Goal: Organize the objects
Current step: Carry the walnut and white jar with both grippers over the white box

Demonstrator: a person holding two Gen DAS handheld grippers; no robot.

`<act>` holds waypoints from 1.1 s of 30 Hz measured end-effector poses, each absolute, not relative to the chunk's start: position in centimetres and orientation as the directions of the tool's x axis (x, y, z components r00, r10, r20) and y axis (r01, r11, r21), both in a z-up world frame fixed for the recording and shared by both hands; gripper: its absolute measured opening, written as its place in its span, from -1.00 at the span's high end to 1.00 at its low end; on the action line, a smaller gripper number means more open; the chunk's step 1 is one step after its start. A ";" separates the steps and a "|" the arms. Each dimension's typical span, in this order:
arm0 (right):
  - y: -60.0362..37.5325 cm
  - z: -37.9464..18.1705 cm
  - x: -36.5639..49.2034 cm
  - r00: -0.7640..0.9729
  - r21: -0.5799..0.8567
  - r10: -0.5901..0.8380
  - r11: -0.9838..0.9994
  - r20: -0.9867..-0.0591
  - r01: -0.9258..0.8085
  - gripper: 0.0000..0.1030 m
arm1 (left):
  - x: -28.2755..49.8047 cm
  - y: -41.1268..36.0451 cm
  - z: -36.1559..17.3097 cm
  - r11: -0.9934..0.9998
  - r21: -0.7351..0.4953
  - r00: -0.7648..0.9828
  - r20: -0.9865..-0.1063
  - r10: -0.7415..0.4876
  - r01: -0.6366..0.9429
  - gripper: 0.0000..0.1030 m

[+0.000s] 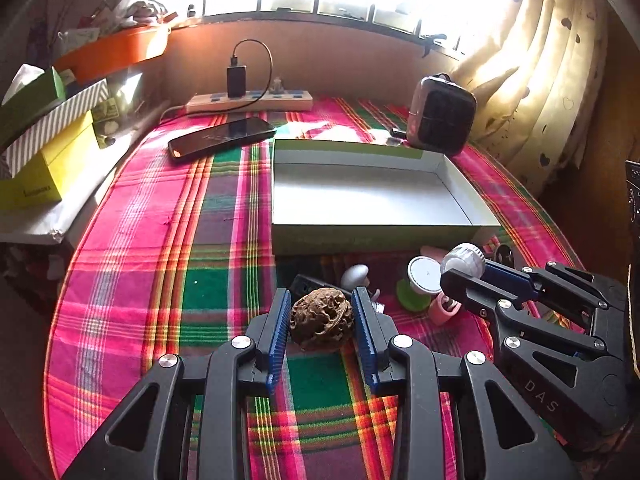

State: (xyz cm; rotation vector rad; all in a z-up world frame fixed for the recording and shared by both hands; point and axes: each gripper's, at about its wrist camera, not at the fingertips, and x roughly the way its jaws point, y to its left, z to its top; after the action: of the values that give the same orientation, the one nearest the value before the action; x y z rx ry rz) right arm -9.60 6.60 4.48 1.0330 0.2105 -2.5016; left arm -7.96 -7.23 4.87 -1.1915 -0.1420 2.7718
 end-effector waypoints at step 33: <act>10.3 4.5 -24.1 -0.608 0.028 -0.231 -0.946 -0.759 0.324 0.61 | -22.7 -5.9 5.3 -0.992 -0.085 -0.641 -0.757 0.126 -0.095 0.43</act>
State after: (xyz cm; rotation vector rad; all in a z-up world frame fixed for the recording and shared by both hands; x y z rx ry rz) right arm -24.11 10.26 4.45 1.1873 0.1616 -2.5641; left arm -22.73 -5.89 5.28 -1.2679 -0.0566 2.7396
